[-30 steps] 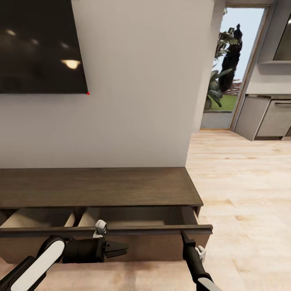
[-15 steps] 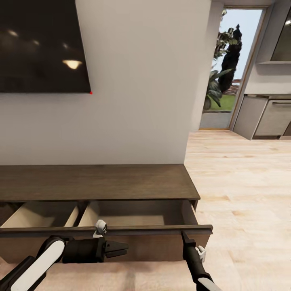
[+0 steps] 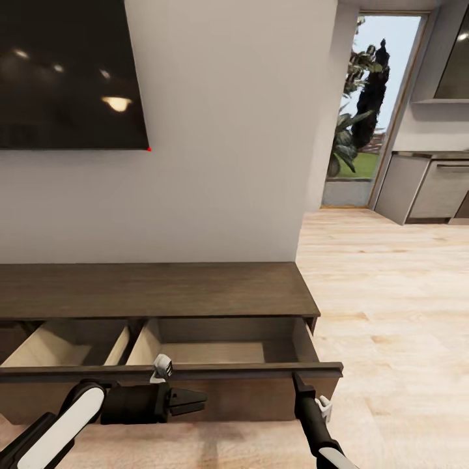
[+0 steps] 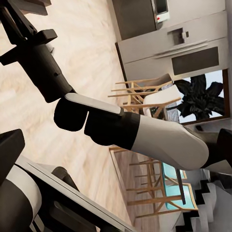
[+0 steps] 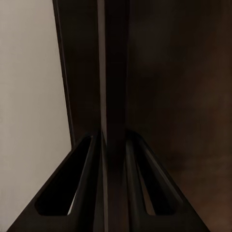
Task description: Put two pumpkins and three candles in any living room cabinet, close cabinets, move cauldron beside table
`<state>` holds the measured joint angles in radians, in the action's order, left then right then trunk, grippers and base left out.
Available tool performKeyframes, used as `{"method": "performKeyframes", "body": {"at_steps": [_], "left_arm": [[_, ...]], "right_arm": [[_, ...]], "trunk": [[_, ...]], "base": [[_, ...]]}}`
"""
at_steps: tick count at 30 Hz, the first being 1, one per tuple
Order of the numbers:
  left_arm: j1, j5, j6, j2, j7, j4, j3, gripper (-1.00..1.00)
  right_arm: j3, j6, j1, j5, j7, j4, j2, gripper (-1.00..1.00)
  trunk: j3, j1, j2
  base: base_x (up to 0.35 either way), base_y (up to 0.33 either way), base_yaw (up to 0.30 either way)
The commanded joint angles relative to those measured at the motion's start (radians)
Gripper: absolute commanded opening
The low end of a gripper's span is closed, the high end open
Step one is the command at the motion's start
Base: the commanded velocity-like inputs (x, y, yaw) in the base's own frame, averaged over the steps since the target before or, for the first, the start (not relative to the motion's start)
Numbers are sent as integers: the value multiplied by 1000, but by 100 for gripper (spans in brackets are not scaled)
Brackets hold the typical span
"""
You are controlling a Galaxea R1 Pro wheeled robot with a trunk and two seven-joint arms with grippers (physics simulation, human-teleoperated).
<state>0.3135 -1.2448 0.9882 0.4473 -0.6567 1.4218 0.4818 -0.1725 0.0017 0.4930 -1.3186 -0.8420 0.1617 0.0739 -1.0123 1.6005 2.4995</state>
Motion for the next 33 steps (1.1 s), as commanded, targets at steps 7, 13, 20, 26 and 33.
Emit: {"method": "performKeyframes", "body": {"at_steps": [7,13,20,26,33], "left_arm": [[1,-1,3,1,-3,0,1,100],[1,-1,3,1,-3,-1,1,100],[1,-1,3,1,-3,0,1,100],[1,-1,3,1,-3,-1,1,100],[1,-1,3,1,-3,-1,1,100]], "right_arm": [[5,3,1,4,-12,1,1,-100],[5,3,1,4,-11,1,1,-100],[5,3,1,4,-12,1,1,-100],[5,3,1,4,-12,1,1,-100],[5,3,1,4,-12,1,1,-100]], "trunk": [[-1,0,1],[-1,0,1],[-1,0,1],[-1,0,1],[-1,0,1]], "base": [[-71,0,0],[-57,0,0],[-49,0,0],[-27,0,0],[-18,0,0]]}}
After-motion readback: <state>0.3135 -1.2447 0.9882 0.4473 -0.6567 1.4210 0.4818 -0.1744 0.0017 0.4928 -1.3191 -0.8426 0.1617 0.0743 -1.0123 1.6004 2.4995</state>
